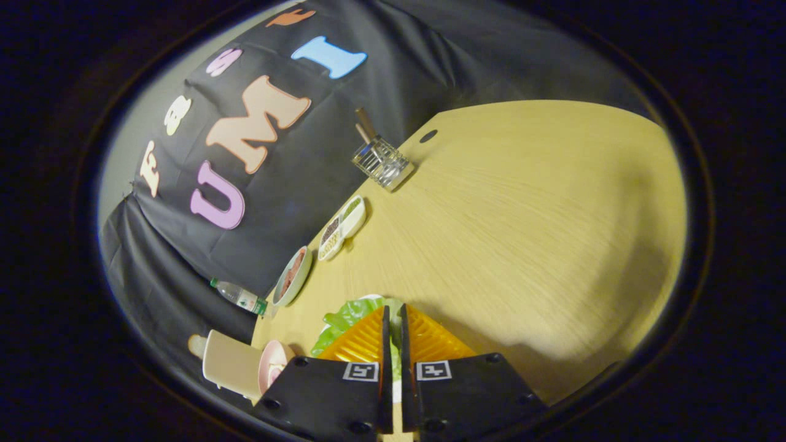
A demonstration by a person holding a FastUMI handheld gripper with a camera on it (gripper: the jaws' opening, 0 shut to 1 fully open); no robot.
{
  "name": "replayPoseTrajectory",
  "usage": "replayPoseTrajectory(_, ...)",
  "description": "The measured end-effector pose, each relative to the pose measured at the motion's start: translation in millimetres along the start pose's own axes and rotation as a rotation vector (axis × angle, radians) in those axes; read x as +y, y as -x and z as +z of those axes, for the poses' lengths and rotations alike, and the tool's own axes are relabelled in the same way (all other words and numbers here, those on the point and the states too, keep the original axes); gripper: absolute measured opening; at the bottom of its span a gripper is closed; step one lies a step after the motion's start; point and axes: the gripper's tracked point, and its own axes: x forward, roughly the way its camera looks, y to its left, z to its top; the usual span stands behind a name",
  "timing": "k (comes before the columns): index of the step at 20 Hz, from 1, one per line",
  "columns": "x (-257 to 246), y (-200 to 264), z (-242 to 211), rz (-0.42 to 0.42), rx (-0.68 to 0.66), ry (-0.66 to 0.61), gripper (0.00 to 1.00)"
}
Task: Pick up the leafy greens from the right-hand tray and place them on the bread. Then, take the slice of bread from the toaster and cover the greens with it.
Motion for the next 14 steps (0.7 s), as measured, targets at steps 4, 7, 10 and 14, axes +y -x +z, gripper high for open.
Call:
replayPoseTrajectory(4, 6, 7, 4, -0.011, -0.037, 0.009, 0.05)
replayPoseTrajectory(7, 6, 8, 5, -0.045, -0.052, 0.039, 0.04)
replayPoseTrajectory(10, 17, 15, 9, -0.06, -0.065, 0.085, 0.03)
replayPoseTrajectory(14, 51, 26, 17, -0.016, -0.095, 0.109, 0.03)
